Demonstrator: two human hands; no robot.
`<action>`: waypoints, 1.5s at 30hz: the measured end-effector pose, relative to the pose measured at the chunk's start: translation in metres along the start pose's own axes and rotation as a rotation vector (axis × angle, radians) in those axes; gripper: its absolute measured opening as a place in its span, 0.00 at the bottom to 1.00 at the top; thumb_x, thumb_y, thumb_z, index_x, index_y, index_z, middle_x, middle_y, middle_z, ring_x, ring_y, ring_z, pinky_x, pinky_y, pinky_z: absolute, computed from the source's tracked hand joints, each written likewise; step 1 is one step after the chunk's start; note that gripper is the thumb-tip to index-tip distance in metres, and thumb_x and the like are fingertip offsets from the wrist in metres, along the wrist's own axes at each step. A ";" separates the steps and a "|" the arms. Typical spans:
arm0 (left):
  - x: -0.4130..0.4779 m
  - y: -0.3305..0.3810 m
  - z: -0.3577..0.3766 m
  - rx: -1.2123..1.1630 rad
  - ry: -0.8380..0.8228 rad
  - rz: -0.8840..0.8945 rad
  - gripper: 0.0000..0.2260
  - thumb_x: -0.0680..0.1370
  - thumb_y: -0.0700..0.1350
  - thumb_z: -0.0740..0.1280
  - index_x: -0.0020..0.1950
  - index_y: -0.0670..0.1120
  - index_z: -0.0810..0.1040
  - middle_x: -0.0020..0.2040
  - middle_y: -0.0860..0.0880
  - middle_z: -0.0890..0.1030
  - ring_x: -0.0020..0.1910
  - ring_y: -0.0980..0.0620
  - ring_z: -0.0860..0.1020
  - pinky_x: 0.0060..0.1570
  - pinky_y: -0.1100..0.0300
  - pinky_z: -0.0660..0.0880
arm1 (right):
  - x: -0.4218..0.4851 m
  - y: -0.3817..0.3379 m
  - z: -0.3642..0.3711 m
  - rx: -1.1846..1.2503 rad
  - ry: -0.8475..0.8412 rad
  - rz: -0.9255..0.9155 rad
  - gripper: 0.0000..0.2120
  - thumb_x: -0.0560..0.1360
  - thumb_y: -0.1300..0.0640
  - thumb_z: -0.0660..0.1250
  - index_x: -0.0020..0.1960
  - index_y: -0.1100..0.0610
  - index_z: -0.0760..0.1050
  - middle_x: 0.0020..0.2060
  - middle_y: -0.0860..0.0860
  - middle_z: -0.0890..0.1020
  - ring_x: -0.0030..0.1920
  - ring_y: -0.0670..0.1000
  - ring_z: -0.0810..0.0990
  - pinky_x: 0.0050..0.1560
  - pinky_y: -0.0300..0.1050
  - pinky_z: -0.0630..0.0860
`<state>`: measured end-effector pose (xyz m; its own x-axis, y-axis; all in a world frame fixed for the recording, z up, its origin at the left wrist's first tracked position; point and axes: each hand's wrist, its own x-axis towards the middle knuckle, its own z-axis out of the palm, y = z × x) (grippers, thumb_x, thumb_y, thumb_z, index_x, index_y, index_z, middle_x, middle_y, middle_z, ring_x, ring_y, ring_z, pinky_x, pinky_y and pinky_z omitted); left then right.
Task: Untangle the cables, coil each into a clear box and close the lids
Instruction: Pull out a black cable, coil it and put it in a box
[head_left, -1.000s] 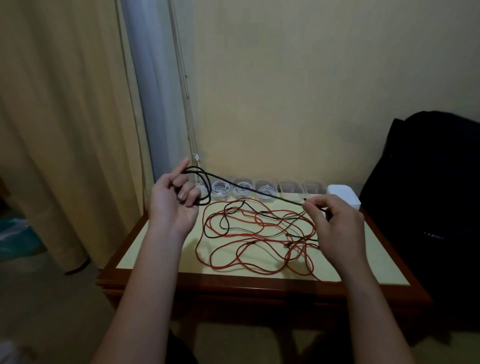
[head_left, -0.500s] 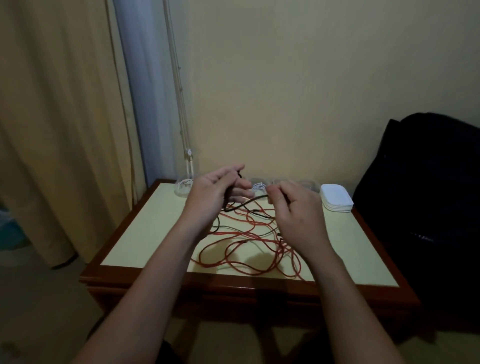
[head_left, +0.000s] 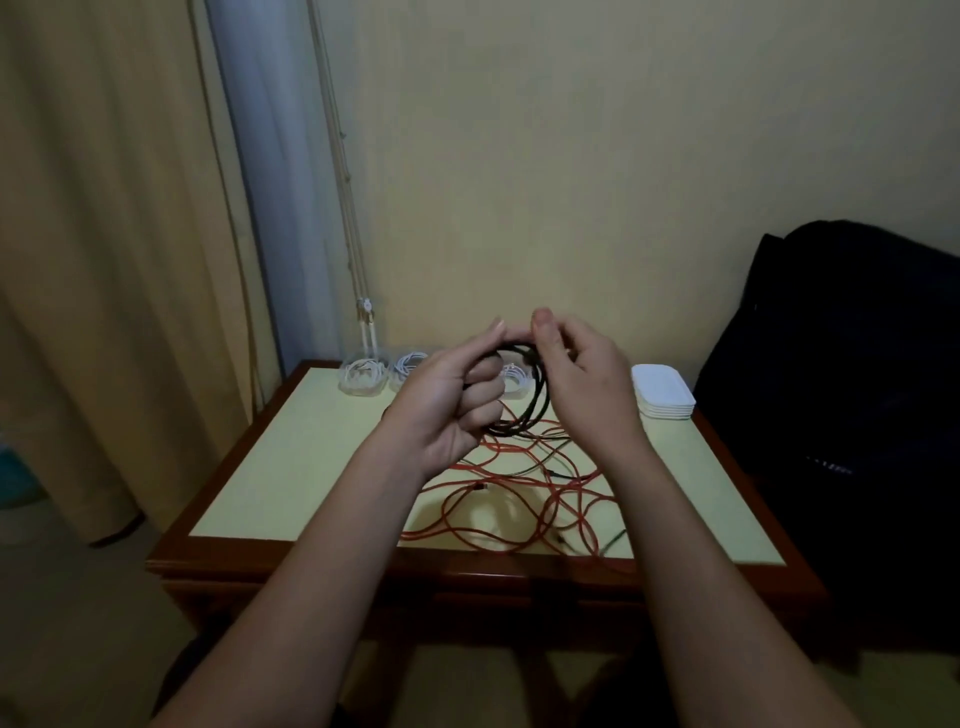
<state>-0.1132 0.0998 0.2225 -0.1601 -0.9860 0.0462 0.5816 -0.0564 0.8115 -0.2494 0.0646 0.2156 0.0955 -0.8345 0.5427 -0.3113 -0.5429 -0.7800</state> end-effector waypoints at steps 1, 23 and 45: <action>0.000 0.001 0.001 -0.042 0.002 0.004 0.12 0.80 0.46 0.63 0.55 0.43 0.83 0.25 0.56 0.56 0.23 0.58 0.49 0.17 0.68 0.48 | 0.000 -0.002 0.001 0.069 -0.052 0.018 0.16 0.84 0.44 0.58 0.47 0.43 0.84 0.36 0.44 0.83 0.37 0.43 0.79 0.40 0.37 0.73; -0.011 0.072 -0.025 -0.286 0.057 0.262 0.12 0.85 0.44 0.57 0.57 0.43 0.79 0.24 0.54 0.60 0.20 0.57 0.53 0.17 0.65 0.52 | 0.025 0.021 -0.051 -0.041 -0.012 0.096 0.21 0.78 0.42 0.69 0.40 0.61 0.78 0.36 0.58 0.80 0.35 0.45 0.72 0.40 0.44 0.70; -0.013 0.039 -0.011 0.031 0.360 0.373 0.13 0.84 0.38 0.58 0.66 0.38 0.75 0.45 0.44 0.82 0.36 0.54 0.82 0.33 0.65 0.76 | -0.006 0.010 -0.058 -0.340 -0.262 -0.092 0.16 0.82 0.49 0.64 0.37 0.52 0.78 0.27 0.44 0.73 0.30 0.43 0.70 0.31 0.35 0.62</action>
<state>-0.0795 0.1084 0.2469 0.3411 -0.9300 0.1368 0.5221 0.3084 0.7952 -0.3084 0.0693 0.2225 0.3605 -0.8039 0.4731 -0.5795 -0.5904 -0.5618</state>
